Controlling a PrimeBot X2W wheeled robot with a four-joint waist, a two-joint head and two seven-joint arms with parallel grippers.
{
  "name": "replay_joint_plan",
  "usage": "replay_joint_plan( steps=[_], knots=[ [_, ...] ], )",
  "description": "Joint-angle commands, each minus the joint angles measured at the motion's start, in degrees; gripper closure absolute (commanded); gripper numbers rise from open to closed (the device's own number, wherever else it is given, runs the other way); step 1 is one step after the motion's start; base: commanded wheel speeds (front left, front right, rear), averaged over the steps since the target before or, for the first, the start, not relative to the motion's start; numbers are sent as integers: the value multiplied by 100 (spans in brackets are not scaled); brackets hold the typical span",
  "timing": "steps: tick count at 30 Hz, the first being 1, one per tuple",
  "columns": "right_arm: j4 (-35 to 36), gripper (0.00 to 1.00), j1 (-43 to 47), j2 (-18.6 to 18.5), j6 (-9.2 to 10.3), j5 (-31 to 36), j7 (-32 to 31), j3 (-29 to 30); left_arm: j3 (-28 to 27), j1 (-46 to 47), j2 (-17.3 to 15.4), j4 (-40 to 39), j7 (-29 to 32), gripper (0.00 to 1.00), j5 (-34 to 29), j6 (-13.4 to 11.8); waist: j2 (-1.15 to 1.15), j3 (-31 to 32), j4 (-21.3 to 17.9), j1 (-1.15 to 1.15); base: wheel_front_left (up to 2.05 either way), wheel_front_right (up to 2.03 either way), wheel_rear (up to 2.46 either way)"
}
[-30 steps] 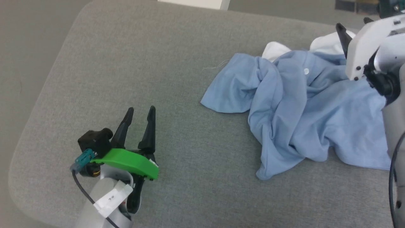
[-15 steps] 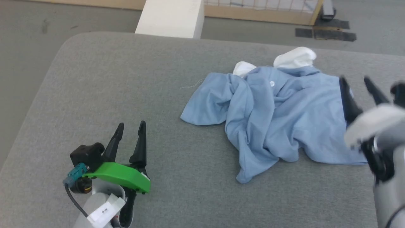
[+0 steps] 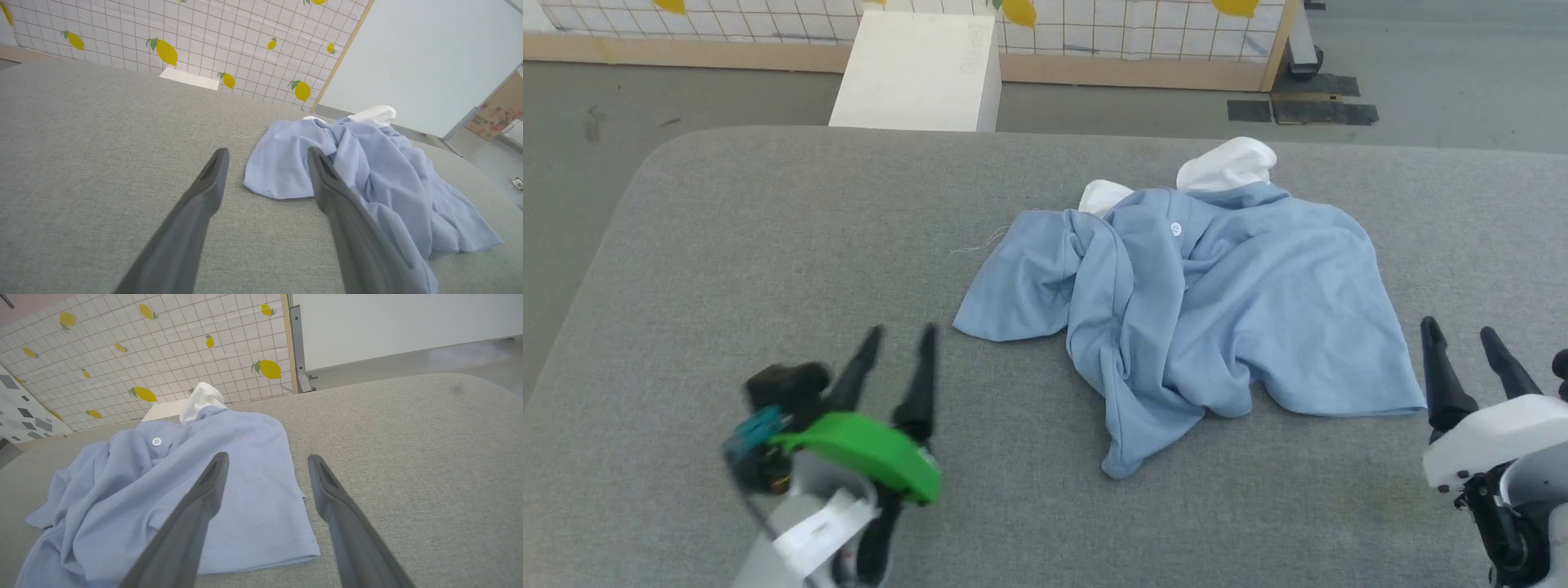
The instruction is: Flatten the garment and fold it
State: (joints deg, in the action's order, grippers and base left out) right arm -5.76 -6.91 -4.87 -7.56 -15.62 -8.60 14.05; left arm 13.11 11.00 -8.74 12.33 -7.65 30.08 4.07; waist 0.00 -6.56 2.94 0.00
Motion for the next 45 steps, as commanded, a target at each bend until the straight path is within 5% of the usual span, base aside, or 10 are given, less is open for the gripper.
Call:
replay_joint_plan(
  steps=[1, 15, 28, 29, 31, 45],
  knots=[
    [164, 0, 68, 49, 8, 53, -76, 118, 444, 577, 137, -65, 655, 0, -85, 74, 0, -42, 38, 0, 0, 0, 0],
    [318, 0, -65, 156, 8, 121, -199, 169, 2183, 2690, 498, 863, 4771, 0, -181, 16, 0, -309, -172, 0, 0, 0, 0],
    [168, 0, -148, 190, 8, 73, -73, 199, 2659, 3116, 396, 1937, 5494, 0, -480, -45, 0, -557, -436, 0, 0, 0, 0],
    [161, 0, -148, 191, 8, 77, -67, 207, 2671, 3099, 400, 2001, 5549, 51, -449, -38, 0, -560, -428, 0, 0, 0, 0],
    [144, 0, -146, 193, 8, 78, -56, 206, 2632, 3053, 427, 2064, 5568, 100, -312, -16, 0, -551, -397, 0, 0, 0, 0],
    [-18, 0, -68, 198, 8, 132, -51, 190, 1457, 2751, 527, 1408, 4566, 100, 1089, -144, 0, -286, 77, 0, 0, 0, 0]
  ],
)
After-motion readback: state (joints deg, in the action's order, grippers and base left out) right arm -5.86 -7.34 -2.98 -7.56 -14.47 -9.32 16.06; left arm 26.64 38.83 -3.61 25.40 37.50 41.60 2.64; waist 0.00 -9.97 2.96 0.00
